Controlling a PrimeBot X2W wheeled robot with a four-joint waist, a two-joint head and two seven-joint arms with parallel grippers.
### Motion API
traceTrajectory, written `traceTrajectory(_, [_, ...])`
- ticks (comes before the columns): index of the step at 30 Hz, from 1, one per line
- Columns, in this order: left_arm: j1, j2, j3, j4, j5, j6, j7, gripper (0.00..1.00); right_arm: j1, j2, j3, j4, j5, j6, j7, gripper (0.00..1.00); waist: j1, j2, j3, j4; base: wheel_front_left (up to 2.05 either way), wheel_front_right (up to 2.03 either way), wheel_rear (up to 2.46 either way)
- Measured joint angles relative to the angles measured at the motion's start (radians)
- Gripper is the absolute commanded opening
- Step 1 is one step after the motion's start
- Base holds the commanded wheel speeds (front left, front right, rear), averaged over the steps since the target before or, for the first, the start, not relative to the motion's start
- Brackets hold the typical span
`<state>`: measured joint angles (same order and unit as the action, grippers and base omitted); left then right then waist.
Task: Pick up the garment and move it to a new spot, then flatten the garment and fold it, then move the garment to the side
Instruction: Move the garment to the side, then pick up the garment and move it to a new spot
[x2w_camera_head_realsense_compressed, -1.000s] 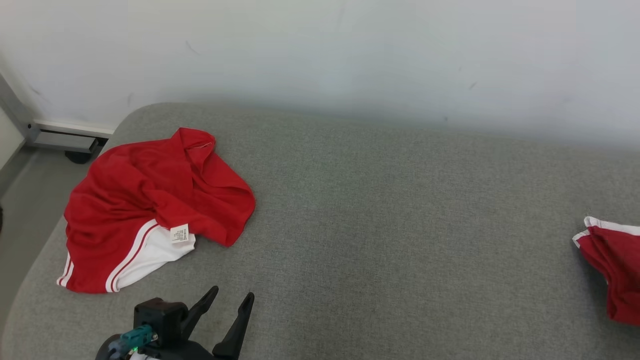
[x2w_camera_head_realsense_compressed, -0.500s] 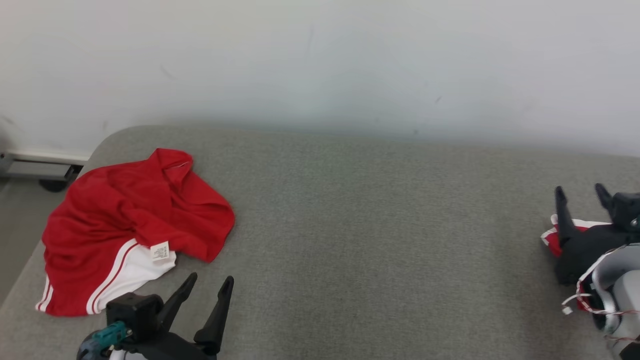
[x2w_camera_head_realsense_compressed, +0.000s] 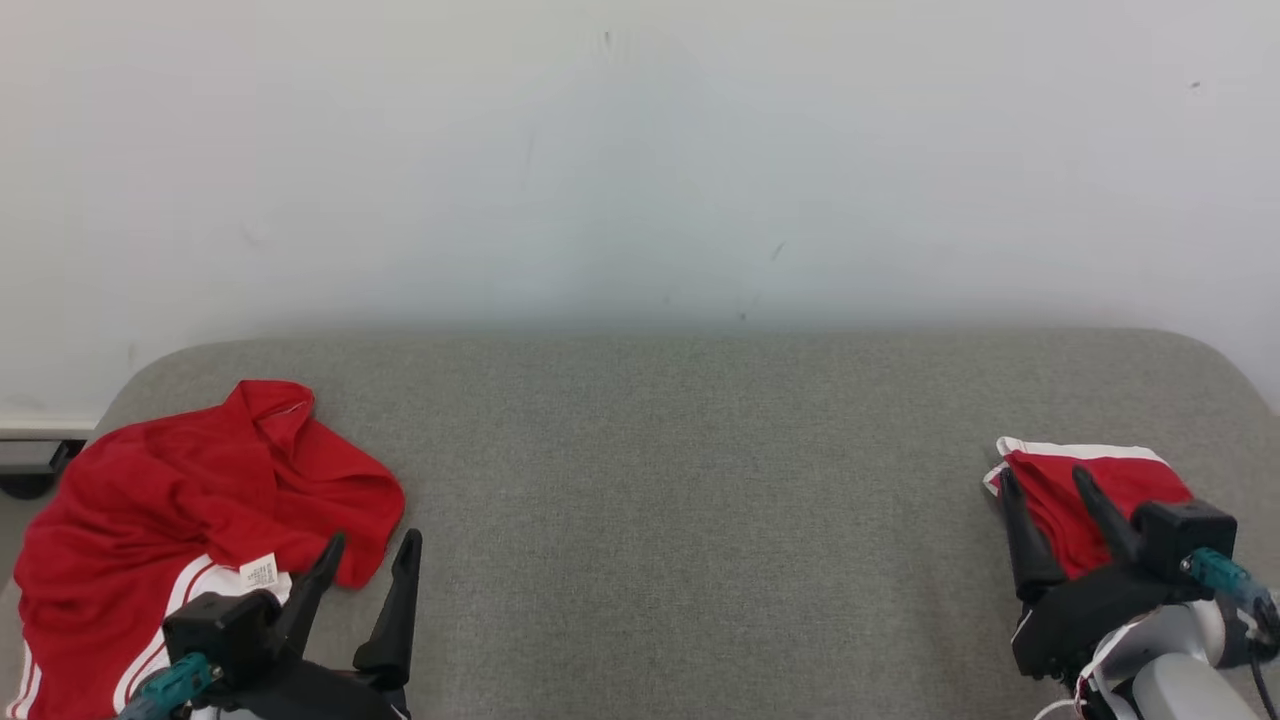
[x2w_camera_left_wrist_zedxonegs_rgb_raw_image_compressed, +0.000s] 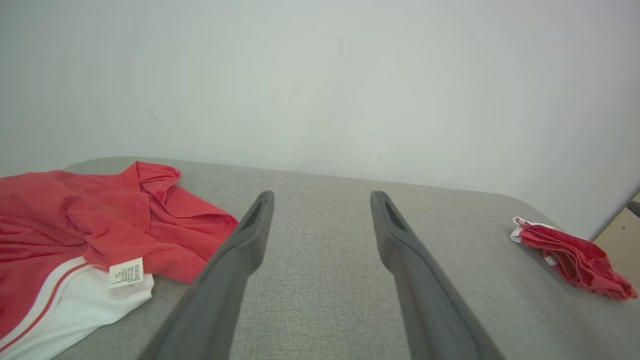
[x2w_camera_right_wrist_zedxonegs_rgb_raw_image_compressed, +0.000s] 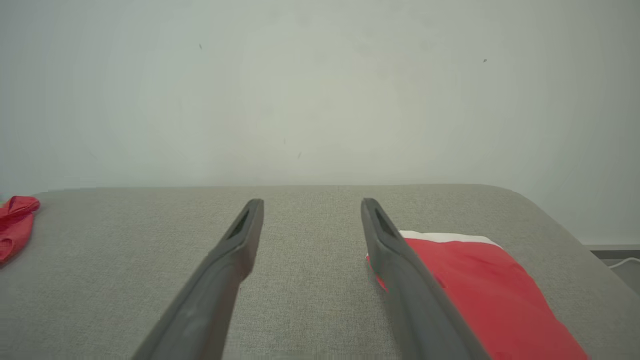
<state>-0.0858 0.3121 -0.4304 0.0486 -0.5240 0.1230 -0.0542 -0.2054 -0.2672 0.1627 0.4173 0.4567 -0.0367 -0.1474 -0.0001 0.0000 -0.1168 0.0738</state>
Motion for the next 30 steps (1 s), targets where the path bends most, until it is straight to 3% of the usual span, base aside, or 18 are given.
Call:
traceTrajectory(12, [0.051, -0.036, 0.091, 0.072, 0.006, 0.001, -0.03, 1.0, 0.186, 0.075, -0.046, -0.109, 0.053, -0.05, -0.03, 1.0, 0.0001, 0.0, -0.048, -0.043, 0.0, 0.0, 0.0])
traceTrajectory(22, [0.071, -0.058, 0.103, 0.098, 0.016, 0.001, -0.026, 1.0, 0.222, 0.087, -0.052, -0.167, 0.064, -0.056, -0.036, 1.0, 0.0002, 0.0, -0.047, -0.049, 0.0, 0.0, 0.0])
traceTrajectory(30, [0.05, -0.062, 0.08, 0.109, 0.034, 0.001, -0.008, 1.0, 0.277, 0.077, -0.073, -0.199, 0.073, -0.061, -0.028, 1.0, 0.0002, -0.0001, -0.045, -0.001, 0.0, 0.0, 0.0])
